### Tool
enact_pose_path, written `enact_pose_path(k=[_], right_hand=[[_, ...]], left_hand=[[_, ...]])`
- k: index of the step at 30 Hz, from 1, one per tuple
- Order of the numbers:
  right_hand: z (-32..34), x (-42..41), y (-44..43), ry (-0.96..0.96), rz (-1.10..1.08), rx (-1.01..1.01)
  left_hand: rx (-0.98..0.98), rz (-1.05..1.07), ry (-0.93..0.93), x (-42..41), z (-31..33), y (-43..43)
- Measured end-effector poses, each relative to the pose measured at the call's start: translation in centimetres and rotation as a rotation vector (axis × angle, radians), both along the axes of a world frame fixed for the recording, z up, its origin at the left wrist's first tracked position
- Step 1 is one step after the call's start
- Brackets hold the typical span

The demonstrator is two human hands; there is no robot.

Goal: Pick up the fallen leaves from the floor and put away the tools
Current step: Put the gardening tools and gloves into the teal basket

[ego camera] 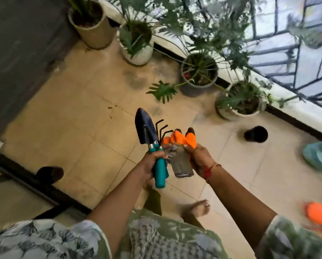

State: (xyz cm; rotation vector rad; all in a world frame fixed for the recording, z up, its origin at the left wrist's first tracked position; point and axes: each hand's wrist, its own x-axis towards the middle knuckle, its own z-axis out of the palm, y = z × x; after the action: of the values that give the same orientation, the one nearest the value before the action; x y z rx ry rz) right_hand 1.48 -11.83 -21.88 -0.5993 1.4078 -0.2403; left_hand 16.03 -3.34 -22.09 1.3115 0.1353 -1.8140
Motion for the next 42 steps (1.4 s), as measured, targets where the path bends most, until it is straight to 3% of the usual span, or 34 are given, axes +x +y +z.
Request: enact_pose_path(k=[7,13,17,22,27,33,42], right_hand=[[1.8,-11.7,1.2,0.089,-0.106,-0.24],[3.6,-24.2,0.8,-0.041,-0.206,-0.077],[4.1,-31.6,0.4,-0.002,-0.268,-0.059],[4.0,-37.7,-0.5,-0.172,-0.339,0.352],[3.7,-39.0,-3.5,-0.158,-0.287,0.28],[3.7,-37.9,-7.9,0.02,-0.142,0.059],[2.8,-37.3,-13.3,-0.135,-0.131,0.038]], left_hand=[[0.059,-0.076,0.018,-12.6,0.7,-0.7],[-0.015,-0.097,0.144,-23.6,1.2,-2.0],[-0.004,-0.14,0.182,-30.4,0.9,-3.9],[-0.025,-0.263,0.147,-35.0,1.5,-6.1],[-0.006,-0.276,0.12,-36.6,0.2,-8.5],[0.095,-0.155,0.031,-37.0,0.3,-11.9],[0.103,-0.023,0.003,-37.8,-0.2,-16.1]])
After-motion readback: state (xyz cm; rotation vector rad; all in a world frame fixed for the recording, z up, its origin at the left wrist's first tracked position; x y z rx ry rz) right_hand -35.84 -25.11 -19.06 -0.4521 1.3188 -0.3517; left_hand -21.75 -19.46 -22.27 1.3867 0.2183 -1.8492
